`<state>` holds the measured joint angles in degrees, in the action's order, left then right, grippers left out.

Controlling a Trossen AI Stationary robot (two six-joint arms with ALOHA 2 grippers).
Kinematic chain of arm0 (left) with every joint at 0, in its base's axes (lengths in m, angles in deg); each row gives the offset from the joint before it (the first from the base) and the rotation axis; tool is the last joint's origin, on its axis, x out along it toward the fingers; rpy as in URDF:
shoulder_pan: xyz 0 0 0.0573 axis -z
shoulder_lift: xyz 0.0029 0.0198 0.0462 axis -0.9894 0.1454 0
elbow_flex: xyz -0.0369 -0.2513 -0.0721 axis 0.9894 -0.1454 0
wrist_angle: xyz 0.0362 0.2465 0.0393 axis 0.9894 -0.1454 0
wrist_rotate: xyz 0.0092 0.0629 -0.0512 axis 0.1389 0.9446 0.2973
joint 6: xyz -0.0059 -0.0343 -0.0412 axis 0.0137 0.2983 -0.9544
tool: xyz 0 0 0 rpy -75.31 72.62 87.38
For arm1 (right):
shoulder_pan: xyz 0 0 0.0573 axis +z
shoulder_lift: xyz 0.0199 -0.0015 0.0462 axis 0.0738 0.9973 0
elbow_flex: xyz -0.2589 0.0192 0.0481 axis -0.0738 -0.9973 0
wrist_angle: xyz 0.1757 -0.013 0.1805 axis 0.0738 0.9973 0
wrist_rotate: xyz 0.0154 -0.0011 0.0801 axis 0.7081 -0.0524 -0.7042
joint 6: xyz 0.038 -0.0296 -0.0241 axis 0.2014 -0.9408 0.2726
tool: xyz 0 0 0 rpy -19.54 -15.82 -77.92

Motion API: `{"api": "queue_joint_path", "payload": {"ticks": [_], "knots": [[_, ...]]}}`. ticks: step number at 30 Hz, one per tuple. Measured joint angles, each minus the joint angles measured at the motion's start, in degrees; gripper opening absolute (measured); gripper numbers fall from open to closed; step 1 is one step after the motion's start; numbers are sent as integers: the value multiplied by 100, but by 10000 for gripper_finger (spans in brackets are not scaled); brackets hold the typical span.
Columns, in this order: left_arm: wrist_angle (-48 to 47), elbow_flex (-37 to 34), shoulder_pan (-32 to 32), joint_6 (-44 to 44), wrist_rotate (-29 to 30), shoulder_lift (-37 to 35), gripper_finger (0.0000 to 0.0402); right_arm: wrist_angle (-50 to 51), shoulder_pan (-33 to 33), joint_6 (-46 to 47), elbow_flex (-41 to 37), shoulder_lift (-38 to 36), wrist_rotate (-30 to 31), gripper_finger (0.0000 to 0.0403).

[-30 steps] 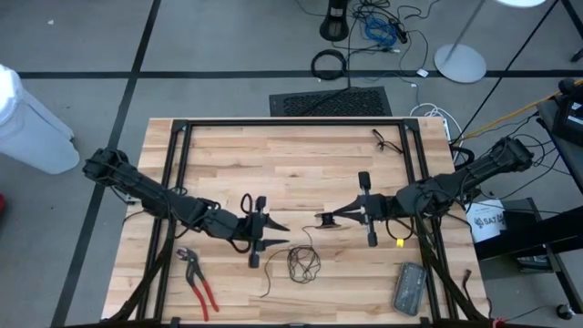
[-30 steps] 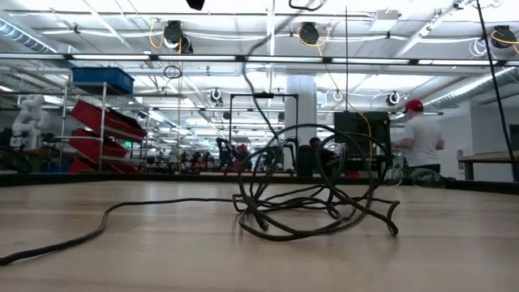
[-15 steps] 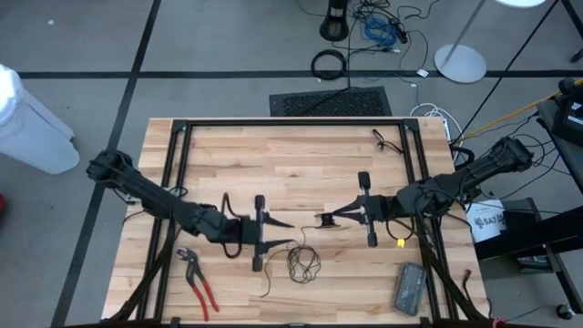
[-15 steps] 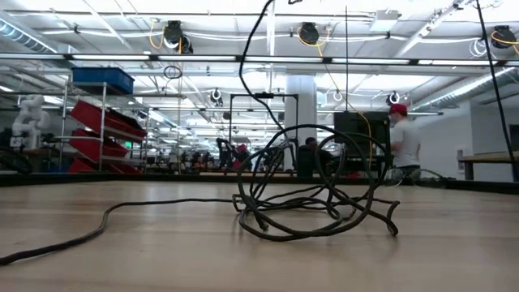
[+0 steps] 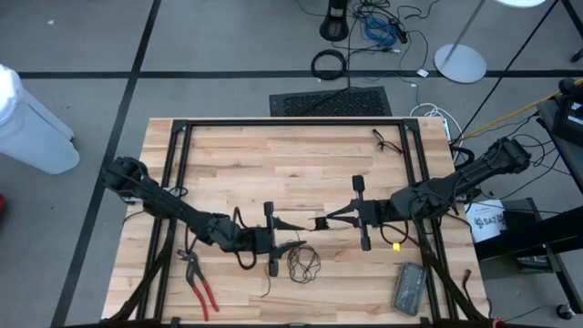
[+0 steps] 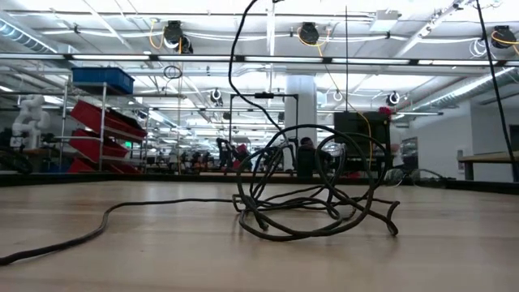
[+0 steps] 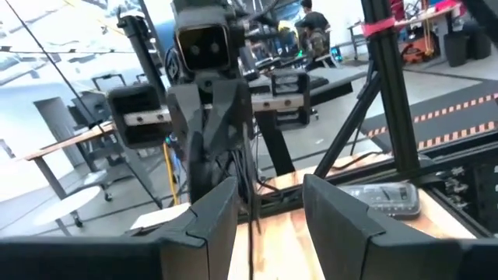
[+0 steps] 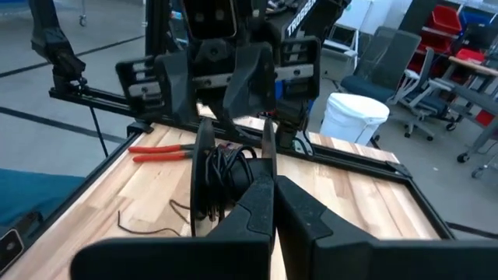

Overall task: Coil cords
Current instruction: Coil the black wire onto the black spool

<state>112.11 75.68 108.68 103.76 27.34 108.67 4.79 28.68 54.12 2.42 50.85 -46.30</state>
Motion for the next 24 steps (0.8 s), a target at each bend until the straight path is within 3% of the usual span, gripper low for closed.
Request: {"api": "queue_joint_path", "payload": {"ticks": [17,24], "knots": [[-7,233,1,-14,440,228,153,-332,2,-14,0,85,-22,0],[-523,543,-1,-160,534,291,152,-545,-87,-29,0,272,-22,0]]}}
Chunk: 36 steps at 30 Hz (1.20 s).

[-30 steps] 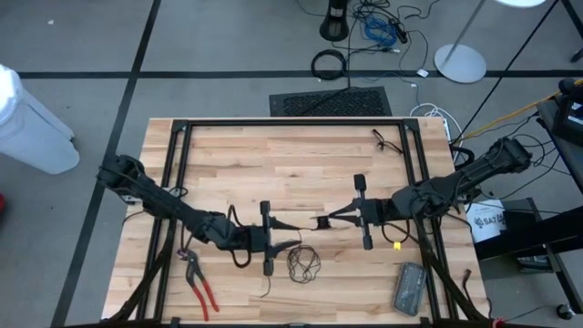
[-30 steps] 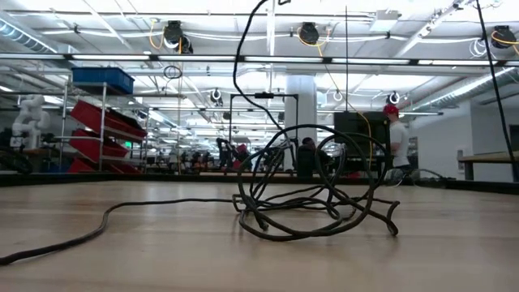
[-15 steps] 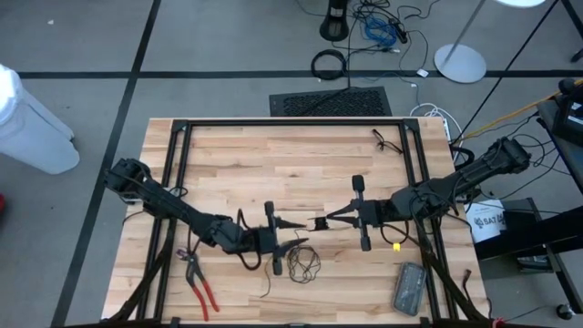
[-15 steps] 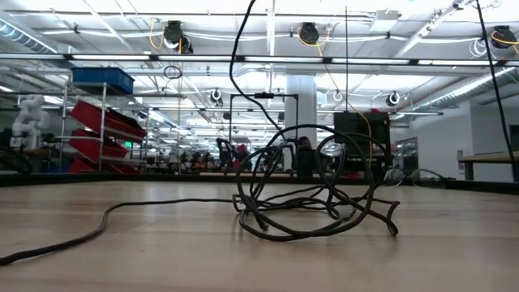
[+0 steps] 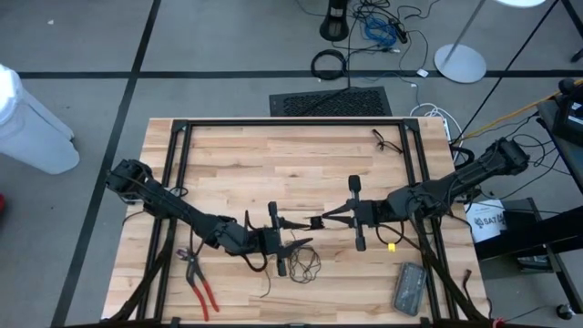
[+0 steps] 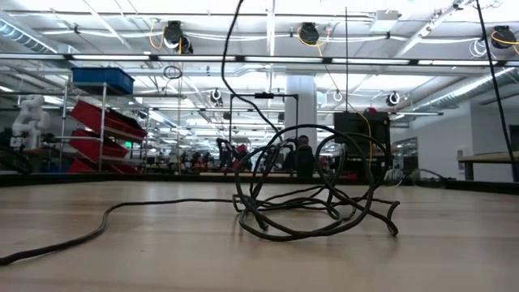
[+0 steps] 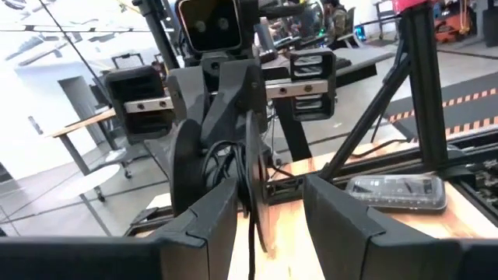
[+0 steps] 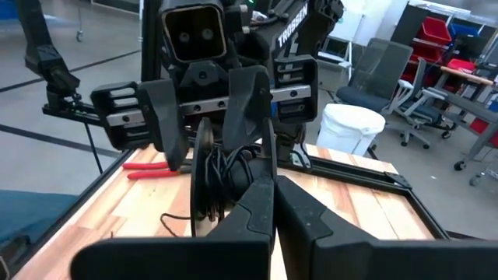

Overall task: Coil cords
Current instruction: Coil the black wire onto the black spool

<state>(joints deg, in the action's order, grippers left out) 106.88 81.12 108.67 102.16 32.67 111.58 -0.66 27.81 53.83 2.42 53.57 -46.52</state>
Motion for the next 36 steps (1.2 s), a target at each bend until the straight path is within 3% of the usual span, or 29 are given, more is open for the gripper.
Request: {"api": "queue_joint_path", "payload": {"ticks": [9,18,26,30,36], "knots": [[-55,8,10,-4,431,-1,119,-69,-33,0,0,26,7,0],[-13,8,17,11,508,-1,11,-67,-38,-2,0,26,16,0],[-16,8,70,131,514,-13,8,-67,-35,-17,0,26,31,10],[-29,6,192,188,597,-165,5,-47,20,-34,0,-7,344,31],[-239,6,546,201,1506,-620,4,46,91,43,0,-113,506,62]]}}
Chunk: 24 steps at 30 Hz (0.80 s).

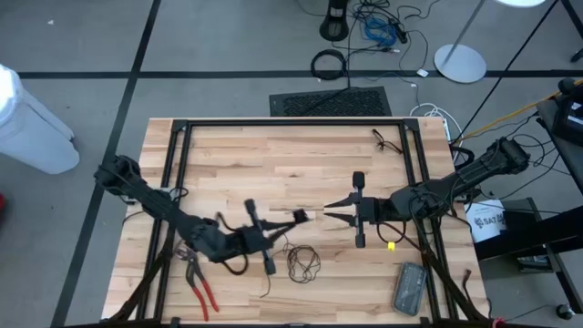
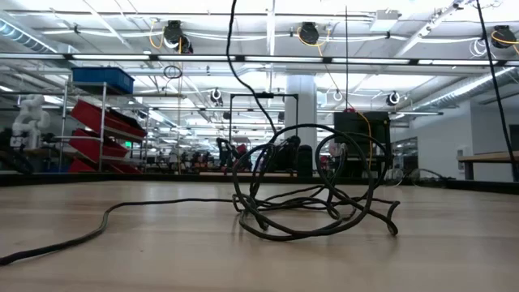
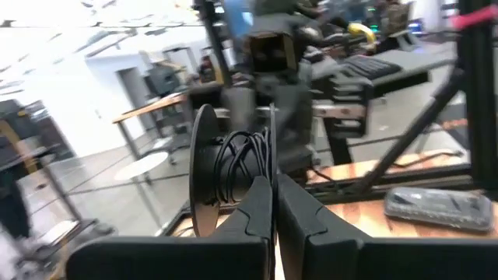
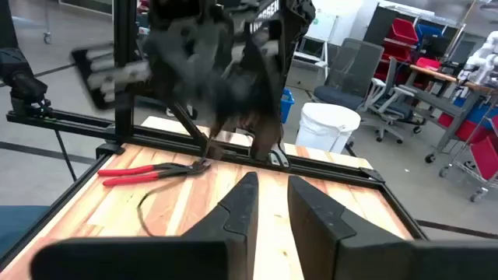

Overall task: Coil cords
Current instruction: Coil the black wire onto the black spool

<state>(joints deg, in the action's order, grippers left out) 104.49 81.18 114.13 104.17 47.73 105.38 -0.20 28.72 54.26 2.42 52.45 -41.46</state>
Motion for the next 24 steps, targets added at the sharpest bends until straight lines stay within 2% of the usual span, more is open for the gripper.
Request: {"api": "queue_joint_path", "payload": {"ticks": [3,7,13,19,21,24], "knots": [[-210,0,212,-7,283,-344,3,-10,0,171,0,64,-51,70],[-529,0,517,-13,279,-759,3,-290,-26,360,0,477,-82,75],[-932,0,817,-44,278,-1068,3,-1562,-191,441,-2,1605,-965,75],[-1014,0,853,-44,276,-1075,2,-2900,-323,311,5,2737,-1301,75],[-1019,0,849,-44,280,-1075,3,-3017,-358,366,135,3074,-1574,75],[-1032,0,849,-44,280,-1075,5,-3029,-356,386,454,3505,-1649,75]]}}
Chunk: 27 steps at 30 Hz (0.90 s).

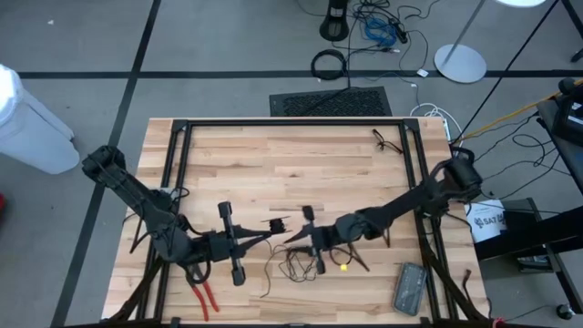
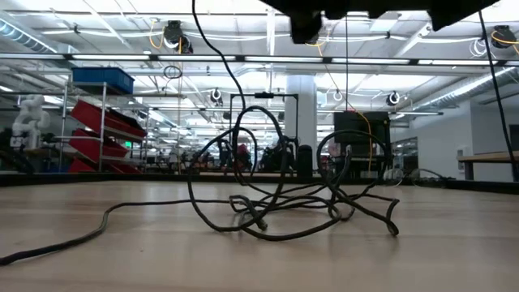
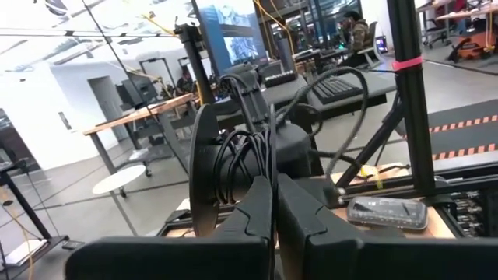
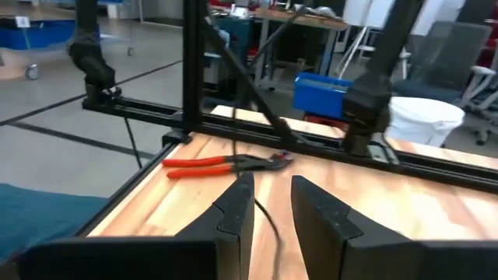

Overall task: Coil cords
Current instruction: Coil the black wire onto the black spool

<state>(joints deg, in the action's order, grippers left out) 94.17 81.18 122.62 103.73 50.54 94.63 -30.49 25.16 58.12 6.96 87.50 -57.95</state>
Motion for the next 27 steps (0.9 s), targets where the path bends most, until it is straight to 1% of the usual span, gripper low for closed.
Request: {"api": "queue_joint_path", "payload": {"ticks": [2,4,8,11,16,23,27], "knots": [[4,0,1,0,0,0,5,31,2,-61,281,285,-94,75],[4,0,1,-2,0,0,6,284,3,-79,616,518,-91,75],[10,0,-3,-2,12,0,6,1132,4,-86,1259,795,-86,80],[5,0,4,-2,15,0,7,1612,13,-81,1565,879,-87,92],[7,0,4,-2,15,0,7,1699,17,-81,1642,884,-65,102],[4,0,9,-2,17,0,8,2046,16,-80,1640,868,-71,91],[2,0,41,-2,20,0,8,2044,17,-79,1640,841,-79,85]]}}
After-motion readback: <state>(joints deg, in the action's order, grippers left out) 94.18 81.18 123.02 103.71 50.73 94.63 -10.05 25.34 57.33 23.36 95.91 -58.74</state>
